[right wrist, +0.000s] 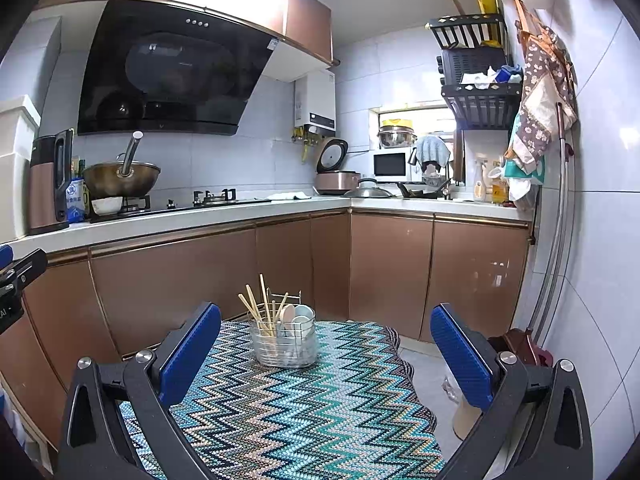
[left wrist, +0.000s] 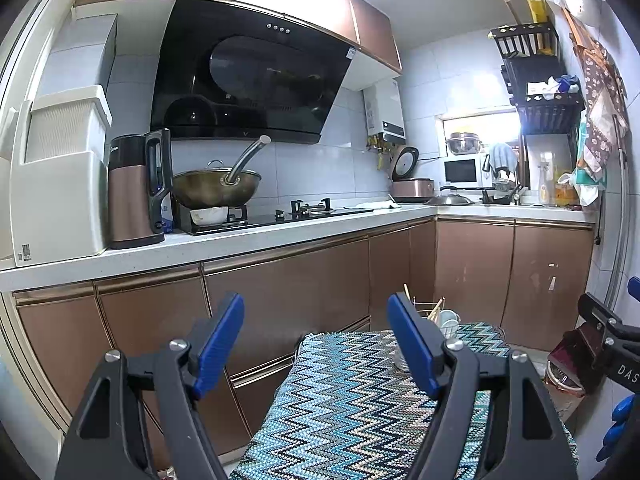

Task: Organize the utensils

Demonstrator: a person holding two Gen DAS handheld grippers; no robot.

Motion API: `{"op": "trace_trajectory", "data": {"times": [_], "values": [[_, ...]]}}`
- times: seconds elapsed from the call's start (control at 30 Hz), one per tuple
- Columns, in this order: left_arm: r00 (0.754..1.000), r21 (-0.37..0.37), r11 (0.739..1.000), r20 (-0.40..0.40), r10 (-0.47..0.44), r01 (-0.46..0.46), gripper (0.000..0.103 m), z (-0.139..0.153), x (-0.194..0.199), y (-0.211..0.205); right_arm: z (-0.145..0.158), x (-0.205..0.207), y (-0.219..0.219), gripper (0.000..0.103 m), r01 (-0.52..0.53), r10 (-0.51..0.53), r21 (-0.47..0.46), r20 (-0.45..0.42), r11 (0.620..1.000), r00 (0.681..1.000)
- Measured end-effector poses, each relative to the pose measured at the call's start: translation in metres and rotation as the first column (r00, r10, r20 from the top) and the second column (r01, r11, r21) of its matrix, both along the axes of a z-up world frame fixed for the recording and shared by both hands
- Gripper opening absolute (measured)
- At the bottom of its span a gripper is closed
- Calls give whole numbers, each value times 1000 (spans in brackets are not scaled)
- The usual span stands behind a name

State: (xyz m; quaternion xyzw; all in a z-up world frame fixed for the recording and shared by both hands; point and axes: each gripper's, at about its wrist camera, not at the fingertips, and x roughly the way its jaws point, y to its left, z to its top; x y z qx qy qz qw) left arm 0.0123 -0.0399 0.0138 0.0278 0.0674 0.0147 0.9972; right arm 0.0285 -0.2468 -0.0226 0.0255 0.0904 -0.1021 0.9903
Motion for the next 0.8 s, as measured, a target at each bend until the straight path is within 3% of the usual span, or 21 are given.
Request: {"op": "trace_trajectory", "data": {"times": [0.8], "values": [[1000,-10,1000,-24,-8,8,73,-3,2,3,-3,1,1,103,-6,6,-3,-11,1000,1000]]}}
